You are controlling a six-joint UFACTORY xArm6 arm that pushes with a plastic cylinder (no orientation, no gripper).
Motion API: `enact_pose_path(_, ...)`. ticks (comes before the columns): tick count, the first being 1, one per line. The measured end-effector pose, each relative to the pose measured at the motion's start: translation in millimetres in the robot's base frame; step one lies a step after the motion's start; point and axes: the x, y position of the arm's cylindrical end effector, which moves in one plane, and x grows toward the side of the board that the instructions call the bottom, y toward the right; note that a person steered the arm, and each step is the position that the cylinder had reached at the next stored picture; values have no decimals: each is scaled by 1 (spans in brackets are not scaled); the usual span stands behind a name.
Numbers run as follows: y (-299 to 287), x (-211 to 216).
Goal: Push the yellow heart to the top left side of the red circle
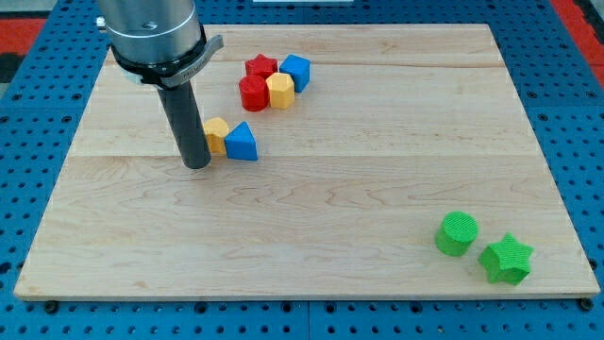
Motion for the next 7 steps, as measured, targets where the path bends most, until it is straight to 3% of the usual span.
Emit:
enact_pose_path(1, 18, 10)
enact_pose_path(2, 26, -13)
enact_pose_path(5, -33, -61)
enact_pose_path(7, -20, -90)
